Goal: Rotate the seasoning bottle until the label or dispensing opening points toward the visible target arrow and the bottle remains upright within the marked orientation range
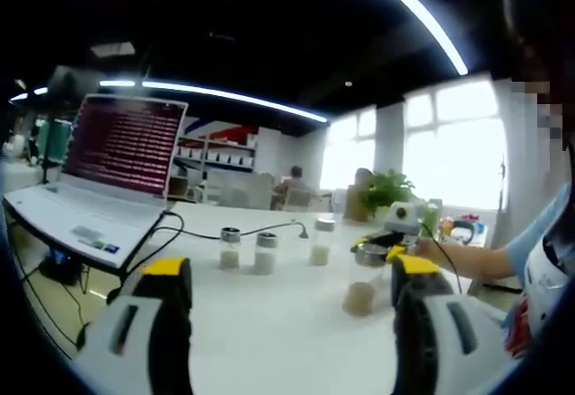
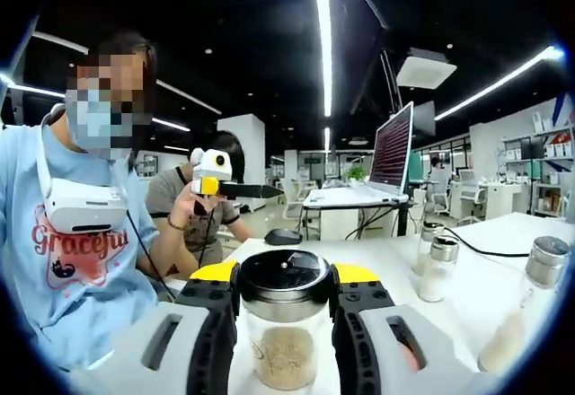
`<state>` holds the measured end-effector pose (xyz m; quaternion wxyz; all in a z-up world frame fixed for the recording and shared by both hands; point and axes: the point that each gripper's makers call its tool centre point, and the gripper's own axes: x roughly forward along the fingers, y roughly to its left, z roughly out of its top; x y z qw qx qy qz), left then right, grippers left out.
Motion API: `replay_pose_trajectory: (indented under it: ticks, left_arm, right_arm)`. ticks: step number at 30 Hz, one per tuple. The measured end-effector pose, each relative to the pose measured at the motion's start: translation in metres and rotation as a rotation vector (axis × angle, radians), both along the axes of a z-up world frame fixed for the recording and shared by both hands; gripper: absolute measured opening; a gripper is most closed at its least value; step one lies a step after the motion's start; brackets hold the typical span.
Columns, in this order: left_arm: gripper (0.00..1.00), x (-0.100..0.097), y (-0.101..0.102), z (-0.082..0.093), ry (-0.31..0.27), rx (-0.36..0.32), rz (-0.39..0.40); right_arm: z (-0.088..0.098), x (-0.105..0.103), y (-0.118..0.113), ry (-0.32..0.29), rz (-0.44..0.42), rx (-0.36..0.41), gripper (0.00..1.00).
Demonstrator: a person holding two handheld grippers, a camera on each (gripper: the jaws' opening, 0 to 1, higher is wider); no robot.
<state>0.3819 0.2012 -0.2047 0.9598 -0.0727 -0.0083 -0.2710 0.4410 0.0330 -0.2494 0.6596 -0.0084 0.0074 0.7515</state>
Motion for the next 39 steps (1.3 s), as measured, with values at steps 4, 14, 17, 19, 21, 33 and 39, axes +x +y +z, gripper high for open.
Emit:
replay_pose_trajectory:
  ticks: [4, 14, 17, 19, 21, 33, 39]
  left_arm:
    - [0.98, 0.0007, -0.0016, -0.0013, 0.001, 0.008, -0.001]
    - [0.98, 0.0016, -0.0003, -0.0026, 0.005, 0.007, 0.006]
    - [0.98, 0.0016, -0.0015, -0.0032, 0.005, 0.008, 0.005]
    - [0.98, 0.0014, -0.0024, -0.0037, 0.006, 0.008, 0.004]
    - [0.97, 0.0014, -0.0022, -0.0035, 0.005, 0.006, 0.004]
    - [0.97, 0.0007, -0.0006, -0.0041, 0.005, 0.007, 0.002]
    - [0.97, -0.0003, -0.0002, -0.0049, 0.006, 0.008, 0.001]
  right_arm:
    - [-0.0001, 0.0016, -0.0004, -0.003, -0.006, 0.002, 0.39]
    - [0.0000, 0.0030, -0.0002, -0.003, -0.049, 0.024, 0.39]
    - [0.0000, 0.0037, -0.0002, -0.005, -0.062, 0.023, 0.39]
    - [-0.0001, 0.0039, -0.0003, -0.006, -0.072, 0.021, 0.39]
    - [-0.0002, 0.0047, -0.0010, -0.006, -0.083, 0.026, 0.39]
    - [-0.0008, 0.0065, -0.0012, -0.010, -0.152, 0.020, 0.39]
    - [-0.0021, 0.0051, -0.0012, -0.009, -0.172, 0.029, 0.39]
